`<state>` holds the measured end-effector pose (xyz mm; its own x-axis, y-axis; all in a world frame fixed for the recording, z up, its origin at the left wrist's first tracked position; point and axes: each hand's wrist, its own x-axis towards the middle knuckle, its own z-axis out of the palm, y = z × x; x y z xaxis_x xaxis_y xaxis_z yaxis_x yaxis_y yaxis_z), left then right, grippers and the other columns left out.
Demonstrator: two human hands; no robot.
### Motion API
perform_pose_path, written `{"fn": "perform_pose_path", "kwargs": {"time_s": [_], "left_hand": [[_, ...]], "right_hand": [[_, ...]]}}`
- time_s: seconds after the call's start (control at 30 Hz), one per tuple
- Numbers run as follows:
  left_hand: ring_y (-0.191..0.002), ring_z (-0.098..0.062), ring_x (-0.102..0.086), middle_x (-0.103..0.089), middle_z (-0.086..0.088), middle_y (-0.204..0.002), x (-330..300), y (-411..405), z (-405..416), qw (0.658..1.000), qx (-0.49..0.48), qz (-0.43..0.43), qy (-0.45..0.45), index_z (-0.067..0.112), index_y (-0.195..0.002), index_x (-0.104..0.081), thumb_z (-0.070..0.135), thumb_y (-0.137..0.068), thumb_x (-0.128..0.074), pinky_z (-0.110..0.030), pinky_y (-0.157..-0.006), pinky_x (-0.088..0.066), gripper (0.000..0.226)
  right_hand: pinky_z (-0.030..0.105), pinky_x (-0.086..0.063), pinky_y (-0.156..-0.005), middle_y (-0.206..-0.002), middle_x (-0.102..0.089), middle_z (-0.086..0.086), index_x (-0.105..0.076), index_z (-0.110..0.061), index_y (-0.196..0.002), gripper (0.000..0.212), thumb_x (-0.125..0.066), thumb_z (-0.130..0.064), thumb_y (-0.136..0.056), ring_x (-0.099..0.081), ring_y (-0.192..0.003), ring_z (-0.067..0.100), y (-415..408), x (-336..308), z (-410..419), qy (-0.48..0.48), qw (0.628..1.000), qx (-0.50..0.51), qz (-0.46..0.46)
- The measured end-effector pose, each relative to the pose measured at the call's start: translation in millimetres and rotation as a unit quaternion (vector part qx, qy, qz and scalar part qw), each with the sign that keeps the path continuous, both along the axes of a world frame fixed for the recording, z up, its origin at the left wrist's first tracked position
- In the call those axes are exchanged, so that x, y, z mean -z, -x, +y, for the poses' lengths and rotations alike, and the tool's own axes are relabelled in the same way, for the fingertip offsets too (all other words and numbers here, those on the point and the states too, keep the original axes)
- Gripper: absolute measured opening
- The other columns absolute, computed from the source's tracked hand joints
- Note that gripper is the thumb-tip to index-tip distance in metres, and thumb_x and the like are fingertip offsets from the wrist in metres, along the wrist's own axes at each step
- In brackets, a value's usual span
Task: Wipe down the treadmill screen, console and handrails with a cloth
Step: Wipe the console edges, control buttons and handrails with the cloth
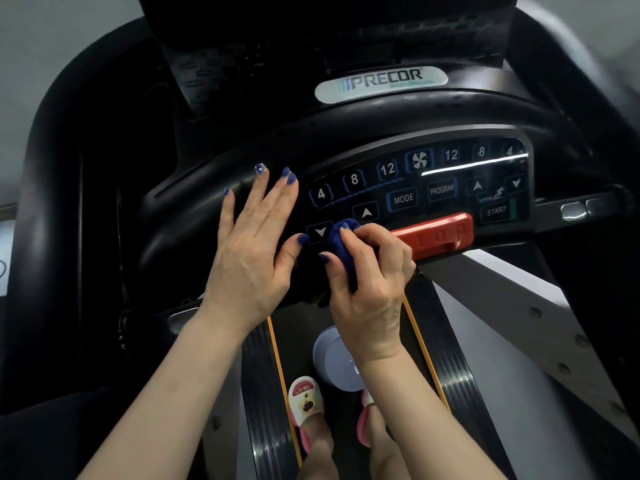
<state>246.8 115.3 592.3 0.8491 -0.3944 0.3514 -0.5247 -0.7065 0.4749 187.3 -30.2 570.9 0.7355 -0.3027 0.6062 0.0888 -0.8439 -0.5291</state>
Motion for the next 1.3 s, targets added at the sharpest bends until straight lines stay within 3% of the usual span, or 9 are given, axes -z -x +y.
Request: {"fn": "perform_pose_path", "kwargs": {"time_s": [0.1, 0.23, 0.37, 0.6, 0.77, 1.1, 1.3], "left_hand": [[-0.152, -0.020, -0.014, -0.029, -0.003, -0.160, 0.6, -0.8, -0.2, 1.000, -0.001, -0.001, 0.001, 0.011, -0.155, -0.025, 0.029, -0.101, -0.044, -0.048, -0.124, -0.003, 0.060], [-0.152, -0.020, -0.014, -0.030, -0.004, -0.159, 1.2, -0.3, -0.2, 1.000, 0.001, 0.000, 0.003, 0.011, -0.155, -0.025, 0.028, -0.101, -0.046, -0.047, -0.124, -0.002, 0.060], [-0.152, -0.021, -0.015, -0.030, -0.004, -0.159, 1.4, -1.2, 0.9, 1.000, 0.003, -0.006, 0.002, 0.011, -0.155, -0.026, 0.028, -0.101, -0.046, -0.046, -0.124, -0.002, 0.060], [-0.152, -0.021, -0.015, -0.031, -0.005, -0.159, 2.0, -0.7, 0.4, 1.000, 0.000, -0.010, 0.004, 0.010, -0.154, -0.026, 0.029, -0.101, -0.046, -0.044, -0.124, -0.001, 0.060], [-0.152, -0.021, -0.015, -0.030, -0.004, -0.159, 2.3, -1.3, 0.5, 1.000, 0.003, -0.010, 0.002, 0.010, -0.154, -0.026, 0.028, -0.101, -0.046, -0.044, -0.124, -0.001, 0.060], [-0.152, -0.021, -0.015, -0.030, -0.005, -0.159, 3.3, -2.5, 1.5, 1.000, 0.007, -0.010, 0.002, 0.010, -0.154, -0.026, 0.027, -0.101, -0.047, -0.046, -0.124, -0.002, 0.060], [-0.152, -0.021, -0.015, -0.029, -0.004, -0.159, 2.9, -1.8, 1.2, 1.000, 0.007, -0.007, 0.008, 0.010, -0.154, -0.025, 0.028, -0.101, -0.047, -0.045, -0.124, -0.002, 0.061]], "right_hand": [[0.038, -0.047, -0.082, -0.104, -0.062, 0.016, -0.073, -0.002, -0.101, 0.016, -0.068, -0.014, -0.092, -0.053, -0.095, 0.025, -4.1, -0.1, -0.8, -0.015, 1.000, -0.003, -0.017], [0.029, -0.047, -0.086, -0.102, -0.062, 0.018, -0.073, 0.002, -0.099, 0.012, -0.068, -0.004, -0.090, -0.053, -0.093, 0.027, 4.8, 2.5, 0.2, -0.030, 0.999, -0.009, -0.018], [0.023, -0.043, -0.088, -0.100, -0.062, 0.018, -0.072, 0.002, -0.096, 0.011, -0.065, -0.004, -0.090, -0.053, -0.093, 0.026, 1.1, -0.8, 5.0, -0.048, 0.999, 0.007, -0.006], [0.022, -0.045, -0.089, -0.098, -0.062, 0.016, -0.070, 0.005, -0.094, 0.007, -0.068, 0.003, -0.087, -0.053, -0.093, 0.023, 13.7, 1.1, -10.0, -0.041, 0.999, -0.015, -0.005], [0.029, -0.051, -0.084, -0.098, -0.060, 0.017, -0.068, 0.006, -0.091, 0.007, -0.066, 0.007, -0.085, -0.053, -0.094, 0.021, 20.8, 4.7, -7.1, -0.077, 0.997, 0.016, 0.006], [0.019, -0.042, -0.089, -0.093, -0.061, 0.018, -0.068, 0.006, -0.087, 0.005, -0.066, 0.009, -0.083, -0.051, -0.090, 0.022, 2.2, -3.5, -12.5, -0.047, 0.998, 0.040, -0.015], [0.032, -0.049, -0.079, -0.090, -0.062, 0.016, -0.070, 0.005, -0.086, 0.006, -0.066, 0.009, -0.083, -0.051, -0.087, 0.022, 3.2, -7.2, -13.0, -0.020, 0.999, 0.042, -0.017]]}}
